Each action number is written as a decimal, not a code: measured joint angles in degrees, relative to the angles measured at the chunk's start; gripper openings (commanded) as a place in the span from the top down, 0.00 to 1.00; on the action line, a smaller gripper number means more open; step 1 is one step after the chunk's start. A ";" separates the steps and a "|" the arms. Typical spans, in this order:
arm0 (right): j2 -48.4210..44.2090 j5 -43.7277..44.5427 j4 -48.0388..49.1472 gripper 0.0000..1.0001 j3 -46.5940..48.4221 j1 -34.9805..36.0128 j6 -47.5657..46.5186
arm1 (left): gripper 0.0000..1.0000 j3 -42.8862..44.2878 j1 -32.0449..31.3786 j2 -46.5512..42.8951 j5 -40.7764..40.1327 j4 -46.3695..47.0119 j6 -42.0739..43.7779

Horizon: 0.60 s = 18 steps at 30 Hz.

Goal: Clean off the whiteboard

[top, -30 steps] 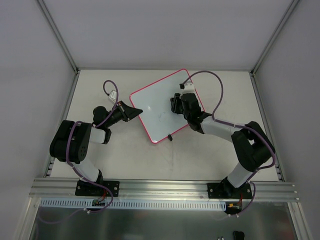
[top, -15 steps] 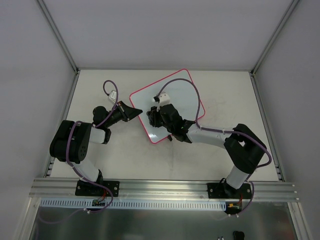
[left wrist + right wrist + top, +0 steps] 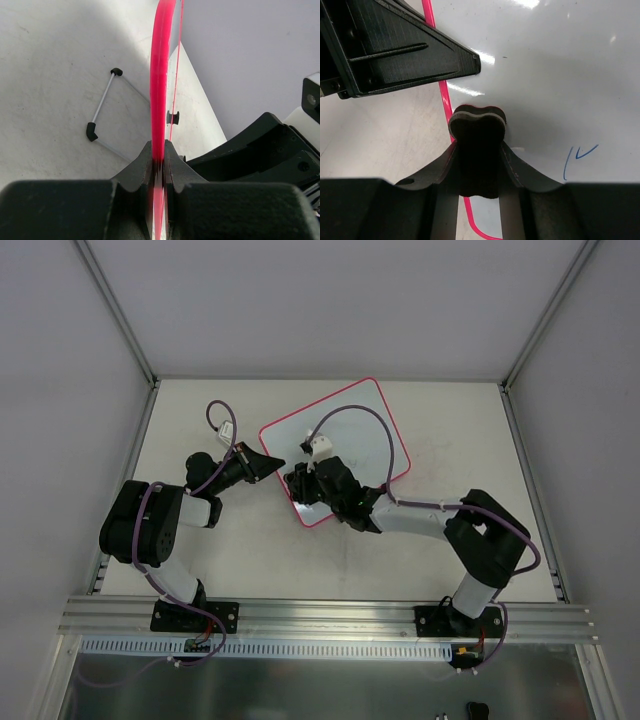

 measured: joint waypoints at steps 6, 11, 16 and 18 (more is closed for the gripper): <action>-1.09 -1.42 0.37 1.00 -1.64 -2.40 1.55 | 1.00 0.00 0.00 0.00 -0.09 -0.02 0.04; -2.47 -1.40 -0.20 1.00 -2.67 -6.40 2.29 | 1.00 0.00 0.00 0.00 -0.13 -0.04 0.07; -3.85 -1.40 -0.22 1.00 -4.17 -11.89 2.78 | 1.00 0.00 -0.04 0.00 -0.13 -0.02 0.00; -4.20 -1.60 -0.17 1.00 -4.74 -13.90 2.99 | 1.00 0.00 -0.04 0.00 -0.15 0.00 -0.02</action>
